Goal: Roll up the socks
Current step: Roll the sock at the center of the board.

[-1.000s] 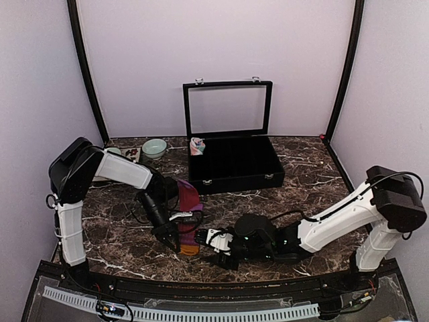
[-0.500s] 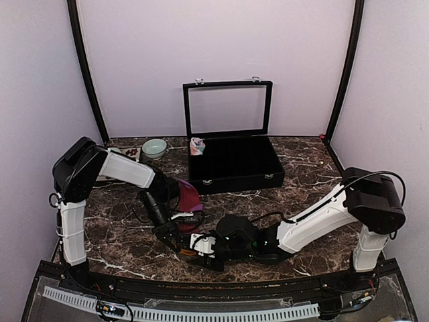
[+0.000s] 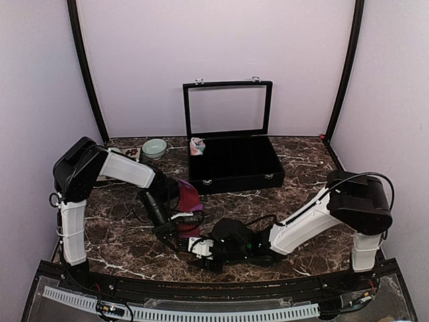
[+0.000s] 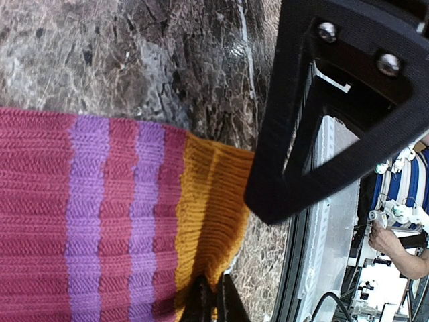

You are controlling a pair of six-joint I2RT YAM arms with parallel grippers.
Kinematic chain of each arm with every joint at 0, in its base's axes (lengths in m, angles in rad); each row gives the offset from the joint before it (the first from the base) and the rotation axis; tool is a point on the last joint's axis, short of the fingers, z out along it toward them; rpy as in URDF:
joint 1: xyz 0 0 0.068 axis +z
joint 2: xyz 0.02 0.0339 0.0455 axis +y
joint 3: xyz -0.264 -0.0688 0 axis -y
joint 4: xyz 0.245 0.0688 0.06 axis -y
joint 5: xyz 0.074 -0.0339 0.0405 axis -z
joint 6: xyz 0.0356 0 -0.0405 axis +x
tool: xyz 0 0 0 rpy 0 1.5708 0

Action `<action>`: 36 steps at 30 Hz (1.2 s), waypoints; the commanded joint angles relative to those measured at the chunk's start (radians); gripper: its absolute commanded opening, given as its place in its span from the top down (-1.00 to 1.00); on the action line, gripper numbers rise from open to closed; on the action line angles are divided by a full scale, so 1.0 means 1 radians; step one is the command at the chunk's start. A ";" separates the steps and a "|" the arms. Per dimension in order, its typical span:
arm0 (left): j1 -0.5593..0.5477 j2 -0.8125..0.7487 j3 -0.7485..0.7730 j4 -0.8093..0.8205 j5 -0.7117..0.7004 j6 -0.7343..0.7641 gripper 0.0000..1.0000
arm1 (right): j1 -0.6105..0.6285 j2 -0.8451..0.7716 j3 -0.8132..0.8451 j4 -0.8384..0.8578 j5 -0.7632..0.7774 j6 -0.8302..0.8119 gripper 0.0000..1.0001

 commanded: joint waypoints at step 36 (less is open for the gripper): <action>0.013 -0.139 -0.125 0.222 -0.268 -0.152 0.60 | -0.024 0.072 0.047 -0.070 0.009 0.106 1.00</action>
